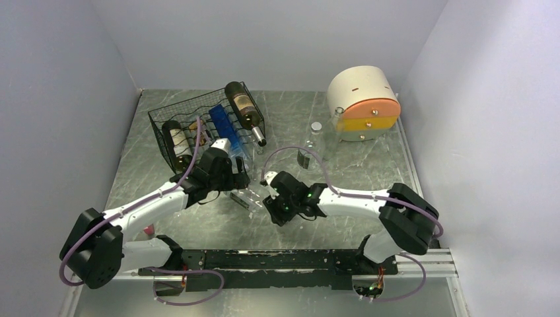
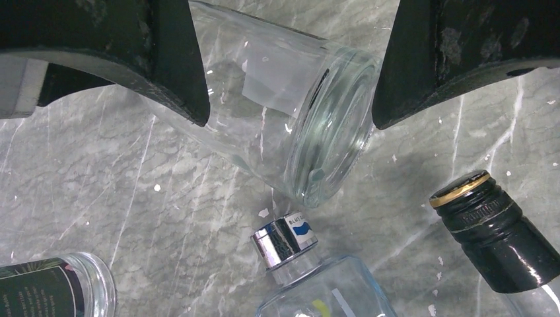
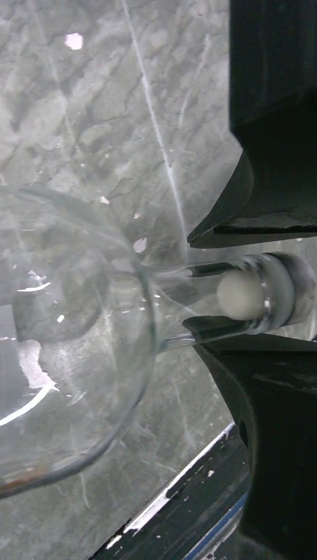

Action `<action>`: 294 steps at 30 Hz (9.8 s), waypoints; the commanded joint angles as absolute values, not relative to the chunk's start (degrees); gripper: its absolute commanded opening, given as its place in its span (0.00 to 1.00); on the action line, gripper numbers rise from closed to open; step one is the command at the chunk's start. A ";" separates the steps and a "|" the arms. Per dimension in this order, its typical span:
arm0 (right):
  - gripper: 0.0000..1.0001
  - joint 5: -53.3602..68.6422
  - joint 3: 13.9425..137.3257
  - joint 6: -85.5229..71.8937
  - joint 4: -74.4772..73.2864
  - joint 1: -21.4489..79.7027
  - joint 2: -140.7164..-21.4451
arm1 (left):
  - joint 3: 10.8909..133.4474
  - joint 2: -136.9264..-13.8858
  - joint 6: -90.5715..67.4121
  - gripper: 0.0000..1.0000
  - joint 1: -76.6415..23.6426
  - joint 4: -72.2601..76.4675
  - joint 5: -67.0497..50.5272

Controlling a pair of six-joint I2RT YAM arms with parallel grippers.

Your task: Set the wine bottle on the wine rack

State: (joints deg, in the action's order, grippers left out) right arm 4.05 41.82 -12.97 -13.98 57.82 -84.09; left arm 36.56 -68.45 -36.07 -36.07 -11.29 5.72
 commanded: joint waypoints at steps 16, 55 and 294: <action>0.21 9.52 46.03 -8.47 -3.11 57.67 -94.80 | 33.64 -67.84 -40.40 0.82 -35.84 -12.37 2.44; 0.00 7.13 45.27 -12.59 0.44 57.72 -64.13 | 65.79 -49.70 -18.29 0.95 -35.84 -23.45 29.49; 0.73 37.31 68.12 -10.82 -22.46 20.74 -51.41 | 43.60 -65.83 28.45 0.07 -44.93 27.07 -28.25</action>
State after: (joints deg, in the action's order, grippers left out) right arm 40.29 63.44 -13.17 -18.37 20.95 -52.84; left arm 37.34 -68.55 10.87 -44.23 30.39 -35.75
